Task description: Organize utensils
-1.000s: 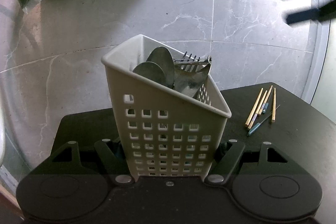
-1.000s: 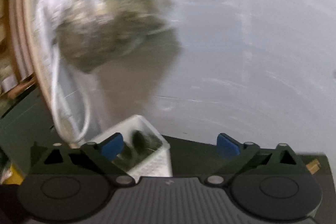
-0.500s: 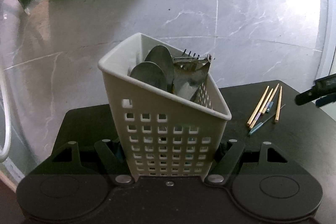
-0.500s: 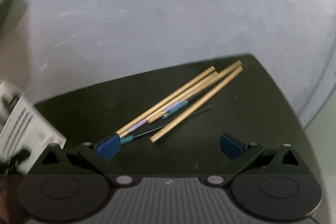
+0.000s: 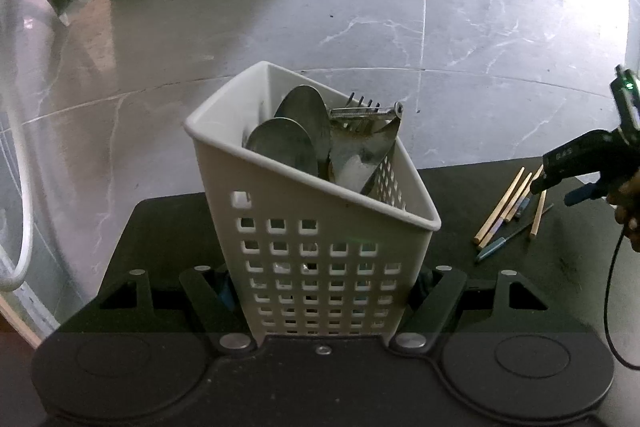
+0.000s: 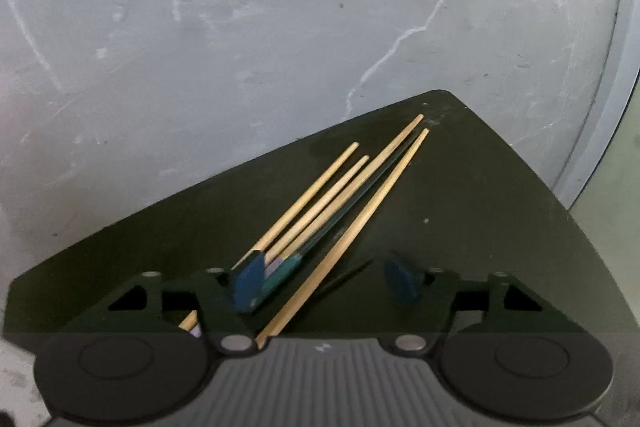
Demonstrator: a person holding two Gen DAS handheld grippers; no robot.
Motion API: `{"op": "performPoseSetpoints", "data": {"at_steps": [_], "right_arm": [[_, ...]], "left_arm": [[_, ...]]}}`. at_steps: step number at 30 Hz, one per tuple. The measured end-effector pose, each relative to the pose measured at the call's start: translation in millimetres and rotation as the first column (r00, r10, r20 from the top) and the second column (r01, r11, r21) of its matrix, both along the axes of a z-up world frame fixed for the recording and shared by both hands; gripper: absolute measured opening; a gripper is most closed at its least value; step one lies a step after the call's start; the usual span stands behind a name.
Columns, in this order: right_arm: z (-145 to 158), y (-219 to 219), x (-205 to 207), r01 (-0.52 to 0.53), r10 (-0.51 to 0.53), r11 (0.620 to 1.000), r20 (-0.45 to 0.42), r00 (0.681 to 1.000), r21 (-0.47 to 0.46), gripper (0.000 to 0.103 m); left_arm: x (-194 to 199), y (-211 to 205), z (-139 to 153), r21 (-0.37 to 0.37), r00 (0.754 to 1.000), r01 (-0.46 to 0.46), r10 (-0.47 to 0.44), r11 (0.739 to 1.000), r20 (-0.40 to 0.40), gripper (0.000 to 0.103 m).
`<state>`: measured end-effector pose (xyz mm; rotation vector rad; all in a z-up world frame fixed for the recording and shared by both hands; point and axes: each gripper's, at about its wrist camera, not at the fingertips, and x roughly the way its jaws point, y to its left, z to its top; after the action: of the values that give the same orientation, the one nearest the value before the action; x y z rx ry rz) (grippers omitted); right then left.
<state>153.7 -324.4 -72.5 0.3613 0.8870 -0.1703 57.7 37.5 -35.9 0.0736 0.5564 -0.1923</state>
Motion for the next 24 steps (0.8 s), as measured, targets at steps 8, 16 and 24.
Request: {"op": "performPoseSetpoints", "data": {"at_steps": [8,16,24], "right_arm": [[-10,-7,11,-0.016,0.014,0.999,-0.055,0.998,-0.032,0.024],[-8,-21,1,0.013,-0.014,1.000,-0.066,0.998,-0.003,0.007],[-7,-46,-29,0.140,-0.134,0.988,-0.088,0.987,0.068,0.007]], "left_arm": [[0,-1,0,0.000,1.000,0.001,-0.001,1.000,0.001,0.076],[1,4,0,-0.004,1.000,0.021,-0.021,1.000,0.001,0.076],[5,10,-1,-0.004,0.999,0.052,-0.052,0.999,0.004,0.076]]}}
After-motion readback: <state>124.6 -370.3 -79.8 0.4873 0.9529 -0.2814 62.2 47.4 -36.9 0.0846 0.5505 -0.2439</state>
